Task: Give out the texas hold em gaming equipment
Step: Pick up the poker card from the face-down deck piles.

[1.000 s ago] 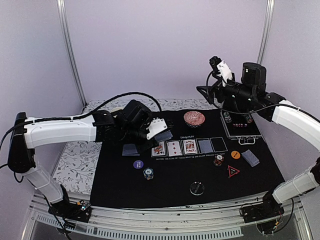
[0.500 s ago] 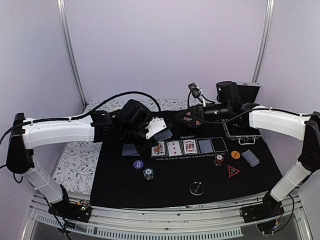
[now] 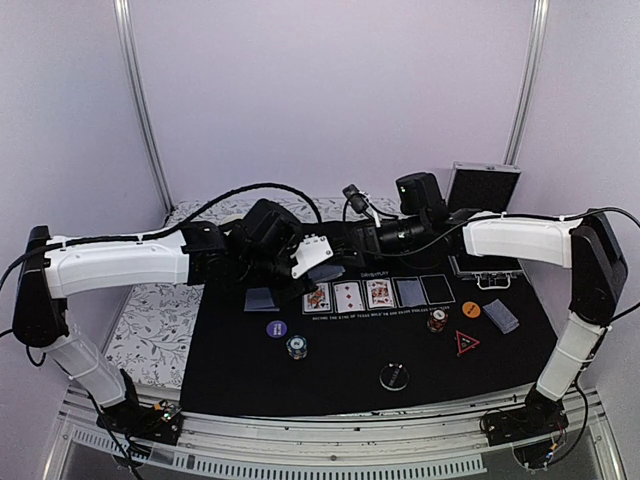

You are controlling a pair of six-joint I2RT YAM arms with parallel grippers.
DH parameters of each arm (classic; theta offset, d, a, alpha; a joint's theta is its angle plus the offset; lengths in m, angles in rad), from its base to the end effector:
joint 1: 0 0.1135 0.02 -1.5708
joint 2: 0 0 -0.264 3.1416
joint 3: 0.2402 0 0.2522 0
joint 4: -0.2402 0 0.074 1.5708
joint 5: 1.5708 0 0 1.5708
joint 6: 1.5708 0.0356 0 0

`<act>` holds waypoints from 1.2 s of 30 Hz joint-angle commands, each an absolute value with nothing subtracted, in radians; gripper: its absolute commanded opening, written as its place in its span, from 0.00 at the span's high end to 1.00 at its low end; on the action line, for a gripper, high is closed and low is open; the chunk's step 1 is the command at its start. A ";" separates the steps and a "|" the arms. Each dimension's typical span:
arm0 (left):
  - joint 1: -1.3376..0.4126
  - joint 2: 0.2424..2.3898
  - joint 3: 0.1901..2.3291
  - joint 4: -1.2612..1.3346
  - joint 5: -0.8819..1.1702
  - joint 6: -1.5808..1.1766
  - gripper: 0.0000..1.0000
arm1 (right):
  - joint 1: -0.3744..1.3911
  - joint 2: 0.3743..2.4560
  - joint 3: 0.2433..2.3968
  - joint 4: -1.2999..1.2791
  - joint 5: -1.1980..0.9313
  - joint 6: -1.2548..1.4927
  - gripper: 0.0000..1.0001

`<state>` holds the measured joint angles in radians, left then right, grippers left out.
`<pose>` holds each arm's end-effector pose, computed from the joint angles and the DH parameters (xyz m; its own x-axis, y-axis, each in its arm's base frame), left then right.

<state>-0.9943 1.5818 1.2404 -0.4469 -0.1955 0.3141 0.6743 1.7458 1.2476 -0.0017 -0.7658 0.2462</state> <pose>0.1969 -0.2902 0.2748 -0.1366 0.7661 -0.6280 0.8306 0.4341 0.3489 0.2949 0.2673 0.2613 -0.5886 -0.2456 -0.7702 -0.8061 0.2507 0.5361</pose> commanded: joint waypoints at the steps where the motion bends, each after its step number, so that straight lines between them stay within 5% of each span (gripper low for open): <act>1: -0.992 1.554 1.229 -0.419 -0.195 0.321 0.56 | 0.690 1.792 1.315 -0.035 -0.742 0.211 0.04; 14: -0.992 1.547 1.226 -0.411 -0.199 0.321 0.58 | 0.689 1.775 1.340 -0.209 -0.586 0.109 0.14; 27: -0.992 1.540 1.223 -0.410 -0.207 0.325 0.58 | 0.687 1.754 1.375 -0.285 -0.587 0.098 0.52; 36: -0.991 1.543 1.223 -0.410 -0.216 0.327 0.58 | 0.687 1.721 1.380 -0.324 -0.622 0.098 0.88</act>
<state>-0.9939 1.5810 1.2274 -0.4469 -0.2195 0.3149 0.6937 1.7527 1.3571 -0.2794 -0.6407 0.1085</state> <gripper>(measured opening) 0.418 0.166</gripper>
